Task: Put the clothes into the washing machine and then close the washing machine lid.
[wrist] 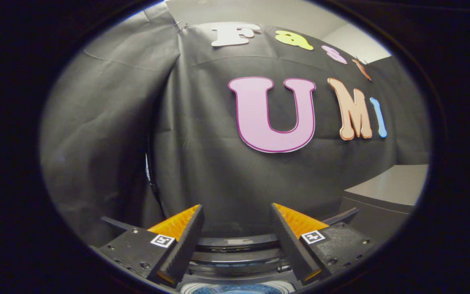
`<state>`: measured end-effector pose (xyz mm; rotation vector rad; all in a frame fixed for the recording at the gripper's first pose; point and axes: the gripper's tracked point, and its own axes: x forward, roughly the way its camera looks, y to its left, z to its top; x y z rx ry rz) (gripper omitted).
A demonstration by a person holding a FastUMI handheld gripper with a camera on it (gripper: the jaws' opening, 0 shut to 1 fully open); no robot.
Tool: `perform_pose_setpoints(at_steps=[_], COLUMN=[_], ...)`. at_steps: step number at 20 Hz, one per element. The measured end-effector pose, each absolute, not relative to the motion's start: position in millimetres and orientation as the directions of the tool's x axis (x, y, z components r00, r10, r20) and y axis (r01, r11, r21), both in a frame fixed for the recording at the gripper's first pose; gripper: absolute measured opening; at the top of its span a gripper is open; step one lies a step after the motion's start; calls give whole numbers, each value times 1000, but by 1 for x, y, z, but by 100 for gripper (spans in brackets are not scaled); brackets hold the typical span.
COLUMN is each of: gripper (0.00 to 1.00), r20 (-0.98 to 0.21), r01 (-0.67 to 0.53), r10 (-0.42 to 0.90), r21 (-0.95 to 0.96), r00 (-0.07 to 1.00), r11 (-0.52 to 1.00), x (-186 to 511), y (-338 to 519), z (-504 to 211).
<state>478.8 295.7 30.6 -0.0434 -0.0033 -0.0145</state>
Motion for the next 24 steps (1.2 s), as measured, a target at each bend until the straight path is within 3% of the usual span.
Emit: perform_pose_setpoints(at_steps=[24], gripper=[99], r20=[45], r01=[-50], r10=[52], r21=[-41], r00=[998], r11=[998], x=[438], y=[296], z=[19])
